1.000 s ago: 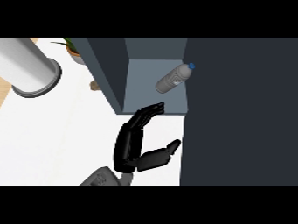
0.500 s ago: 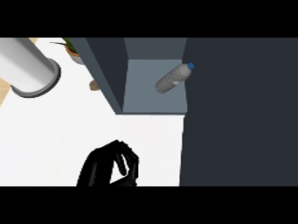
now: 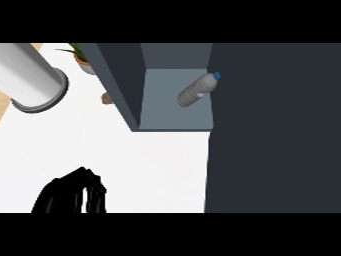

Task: Pick up the bottled water, place it into the cabinet and close the cabinet

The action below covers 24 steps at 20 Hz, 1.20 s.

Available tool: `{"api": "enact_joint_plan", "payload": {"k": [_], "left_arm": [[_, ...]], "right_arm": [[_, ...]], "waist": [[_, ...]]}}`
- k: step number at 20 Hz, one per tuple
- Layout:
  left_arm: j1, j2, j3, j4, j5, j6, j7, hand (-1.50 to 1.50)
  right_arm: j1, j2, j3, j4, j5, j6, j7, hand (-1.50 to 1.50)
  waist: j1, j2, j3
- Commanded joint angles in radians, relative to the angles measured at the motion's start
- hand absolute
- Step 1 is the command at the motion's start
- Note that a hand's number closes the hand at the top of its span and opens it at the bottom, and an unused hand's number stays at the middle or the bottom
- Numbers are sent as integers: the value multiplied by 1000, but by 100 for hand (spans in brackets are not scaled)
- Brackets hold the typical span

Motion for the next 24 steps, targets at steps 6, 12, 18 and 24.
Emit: {"api": "enact_joint_plan", "payload": {"k": [6, 12, 18, 24], "left_arm": [[114, 153, 183, -93, 131, -134, -43, -150], [181, 226, 289, -115, 193, -150, -35, -150], [248, 275, 337, -136, 233, -219, -50, -150], [301, 304, 374, -140, 267, -254, -51, -150]], "right_arm": [[29, 25, 67, -313, 106, 4, 56, 150], [25, 4, 131, -333, 122, 45, 83, 150], [-66, -16, 226, -322, 146, 34, 127, 150], [-193, -59, 302, -295, 159, 26, 184, 150]], "waist": [[5, -3, -5], [-1, -12, -7], [22, -18, -13], [44, -28, -21]]}}
